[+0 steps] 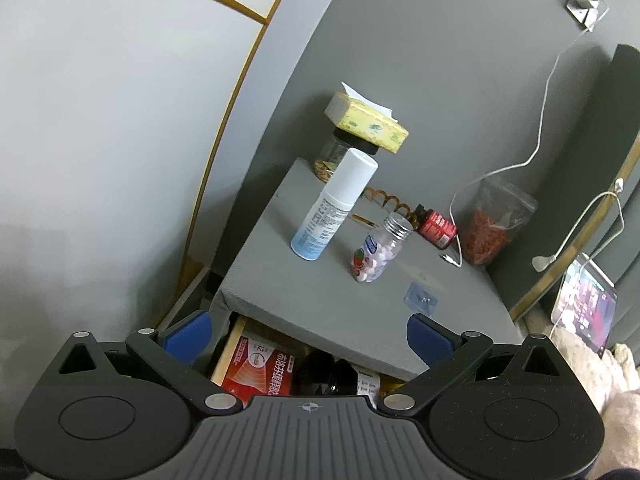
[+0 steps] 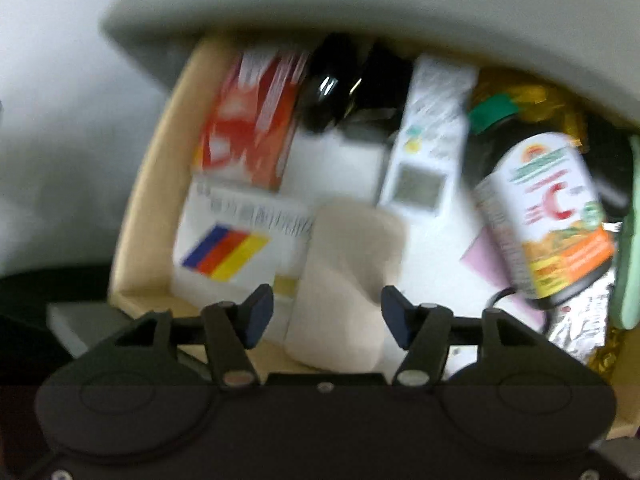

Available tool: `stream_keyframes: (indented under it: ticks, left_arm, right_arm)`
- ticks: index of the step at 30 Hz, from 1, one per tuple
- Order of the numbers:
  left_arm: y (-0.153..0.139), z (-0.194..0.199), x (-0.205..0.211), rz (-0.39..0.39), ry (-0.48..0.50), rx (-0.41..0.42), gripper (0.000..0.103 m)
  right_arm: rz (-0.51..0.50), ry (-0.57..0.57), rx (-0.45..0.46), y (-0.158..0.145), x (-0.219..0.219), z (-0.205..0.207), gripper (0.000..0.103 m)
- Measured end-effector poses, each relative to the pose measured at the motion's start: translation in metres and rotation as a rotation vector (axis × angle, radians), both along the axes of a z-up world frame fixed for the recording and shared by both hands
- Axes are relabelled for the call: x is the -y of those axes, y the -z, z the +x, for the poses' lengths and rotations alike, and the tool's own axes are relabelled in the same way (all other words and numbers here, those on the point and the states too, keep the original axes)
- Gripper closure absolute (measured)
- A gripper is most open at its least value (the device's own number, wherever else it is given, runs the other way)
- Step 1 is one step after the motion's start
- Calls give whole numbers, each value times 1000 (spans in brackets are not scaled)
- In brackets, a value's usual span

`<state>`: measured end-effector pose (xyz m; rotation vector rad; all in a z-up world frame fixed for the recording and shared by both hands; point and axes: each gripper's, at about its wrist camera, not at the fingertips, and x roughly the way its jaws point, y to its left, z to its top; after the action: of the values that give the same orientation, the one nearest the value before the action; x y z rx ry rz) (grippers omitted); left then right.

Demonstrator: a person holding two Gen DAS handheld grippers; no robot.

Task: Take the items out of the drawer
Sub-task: 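Grasp the beige zippered case edgewise with the right tool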

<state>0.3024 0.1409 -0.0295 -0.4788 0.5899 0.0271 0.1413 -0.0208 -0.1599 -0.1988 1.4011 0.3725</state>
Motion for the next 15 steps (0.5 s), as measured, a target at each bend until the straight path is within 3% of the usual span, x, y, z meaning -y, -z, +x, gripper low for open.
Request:
stream_keyframes:
  ticks: [1,4,7,12,15]
  left_arm:
    - [0,0,-2,-5,-5,0,0]
    - [1,-1,-7,-23,-21,-2,0]
    - [1,-2,-8,-27,-22,0,0]
    - [0,-2,-7,-27,-17,6,0]
    - [0,-2,-5,-23,-14,6,0]
  right_arm:
    - [-22,-14,4,3,-5,-2,24]
    - [-109,-60,20,13,-20,-3,25]
    - [-88,-45,12,5,-2,2,53]
    - [48,23,-56,-9,58,6,67]
    - [43,43,-42,-15,79,6,72]
